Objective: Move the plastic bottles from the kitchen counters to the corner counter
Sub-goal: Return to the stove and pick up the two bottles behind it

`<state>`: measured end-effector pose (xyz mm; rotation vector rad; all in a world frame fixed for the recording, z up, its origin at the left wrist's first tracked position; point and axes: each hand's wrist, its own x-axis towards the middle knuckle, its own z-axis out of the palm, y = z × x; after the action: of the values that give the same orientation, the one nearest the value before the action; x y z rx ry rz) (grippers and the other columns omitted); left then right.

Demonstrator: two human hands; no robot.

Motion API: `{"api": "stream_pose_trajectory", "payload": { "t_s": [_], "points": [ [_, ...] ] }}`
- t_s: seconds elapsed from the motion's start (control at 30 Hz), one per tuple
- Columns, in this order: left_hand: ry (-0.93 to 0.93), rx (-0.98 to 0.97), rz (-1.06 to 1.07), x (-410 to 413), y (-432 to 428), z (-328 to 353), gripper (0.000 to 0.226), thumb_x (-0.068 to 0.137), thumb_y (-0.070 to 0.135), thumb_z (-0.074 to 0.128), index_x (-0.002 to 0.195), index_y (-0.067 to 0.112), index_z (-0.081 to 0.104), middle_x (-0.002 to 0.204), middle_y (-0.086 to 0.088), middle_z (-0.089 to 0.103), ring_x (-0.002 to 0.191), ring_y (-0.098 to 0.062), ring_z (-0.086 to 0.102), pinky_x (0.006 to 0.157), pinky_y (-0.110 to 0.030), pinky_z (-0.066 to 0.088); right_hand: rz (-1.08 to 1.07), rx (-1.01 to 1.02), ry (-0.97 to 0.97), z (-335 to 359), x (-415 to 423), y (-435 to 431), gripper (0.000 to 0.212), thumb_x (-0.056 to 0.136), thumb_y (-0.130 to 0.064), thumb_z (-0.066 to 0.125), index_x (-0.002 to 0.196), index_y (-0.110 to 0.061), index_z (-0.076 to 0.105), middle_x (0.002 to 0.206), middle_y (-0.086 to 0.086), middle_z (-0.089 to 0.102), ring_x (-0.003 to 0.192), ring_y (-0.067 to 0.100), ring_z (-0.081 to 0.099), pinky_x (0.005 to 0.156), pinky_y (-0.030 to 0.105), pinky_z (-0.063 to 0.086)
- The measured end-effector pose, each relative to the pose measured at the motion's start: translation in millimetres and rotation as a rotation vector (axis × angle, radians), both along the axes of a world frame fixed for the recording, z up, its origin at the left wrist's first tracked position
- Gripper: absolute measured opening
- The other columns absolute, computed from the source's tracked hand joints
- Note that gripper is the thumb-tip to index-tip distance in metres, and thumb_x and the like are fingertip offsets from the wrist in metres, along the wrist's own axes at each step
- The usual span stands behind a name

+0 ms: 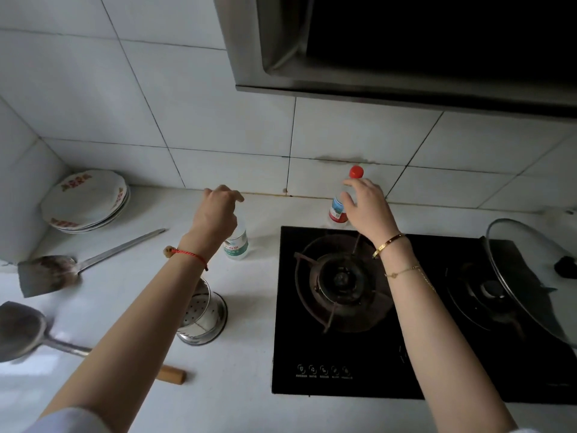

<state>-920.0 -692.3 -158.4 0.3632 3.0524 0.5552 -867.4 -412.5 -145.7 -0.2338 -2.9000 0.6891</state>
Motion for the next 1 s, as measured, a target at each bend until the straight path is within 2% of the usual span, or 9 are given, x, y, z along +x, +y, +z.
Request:
{"api": "stream_pose_trajectory", "payload": {
  "t_s": [0.17,0.3,0.4,0.5,0.67,0.87,1.0],
  "points": [
    [-0.039,-0.025,0.028,-12,0,-4,0.047,0.074,-0.012,0.047,0.110,0.011,0.067,0.107,-0.014,0.062,0.104,-0.037,0.054,0.087,-0.038,0.046,-0.029,0.024,-0.026,-7,-35,26,0.033,0.095,-0.019,0.043,0.122,-0.005,0.054,0.128,0.015,0.054,0.118,0.037,0.045,0.098,0.042,0.041],
    [-0.058,-0.008,0.078,-16,4,-5,0.040,0.070,-0.012,0.050,0.095,0.012,0.071,0.098,-0.014,0.062,0.093,-0.033,0.058,0.069,-0.031,0.042,-0.035,0.069,-0.032,-11,-60,38,0.034,0.094,-0.018,0.042,0.124,-0.005,0.052,0.129,0.017,0.051,0.119,0.039,0.042,0.098,0.043,0.040],
    [-0.083,0.019,0.082,-16,7,-3,0.037,0.067,-0.010,0.056,0.090,0.014,0.072,0.093,-0.012,0.061,0.081,-0.025,0.052,0.065,-0.028,0.037,-0.016,0.084,-0.058,-16,-73,42,0.040,0.093,-0.017,0.043,0.131,-0.007,0.048,0.134,0.017,0.048,0.125,0.038,0.038,0.101,0.046,0.040],
    [-0.084,0.047,0.070,-13,13,-4,0.037,0.065,-0.009,0.058,0.090,0.014,0.073,0.092,-0.012,0.059,0.076,-0.021,0.045,0.062,-0.027,0.035,-0.015,0.114,-0.112,-21,-84,44,0.039,0.093,-0.015,0.043,0.130,-0.006,0.049,0.134,0.018,0.048,0.124,0.039,0.037,0.100,0.049,0.041],
    [-0.074,0.064,0.053,-6,15,-4,0.036,0.066,-0.010,0.060,0.091,0.013,0.072,0.092,-0.011,0.059,0.078,-0.022,0.049,0.063,-0.029,0.037,-0.020,0.099,-0.129,-33,-90,42,0.036,0.092,-0.011,0.046,0.127,-0.005,0.051,0.129,0.017,0.048,0.121,0.037,0.038,0.096,0.043,0.041],
    [-0.058,0.079,0.074,3,14,0,0.036,0.069,-0.011,0.057,0.095,0.009,0.071,0.094,-0.014,0.060,0.088,-0.030,0.055,0.069,-0.037,0.047,-0.068,0.039,-0.017,-35,-87,36,0.016,0.087,-0.002,0.051,0.102,-0.001,0.058,0.113,0.018,0.055,0.111,0.034,0.045,0.087,0.038,0.043],
    [-0.036,0.080,0.081,8,12,6,0.035,0.070,-0.010,0.059,0.098,0.009,0.070,0.095,-0.014,0.060,0.092,-0.032,0.054,0.072,-0.042,0.048,-0.041,0.013,0.041,-35,-77,32,0.014,0.085,-0.001,0.055,0.099,0.000,0.057,0.112,0.017,0.056,0.109,0.032,0.047,0.086,0.035,0.044]
  ]
}}
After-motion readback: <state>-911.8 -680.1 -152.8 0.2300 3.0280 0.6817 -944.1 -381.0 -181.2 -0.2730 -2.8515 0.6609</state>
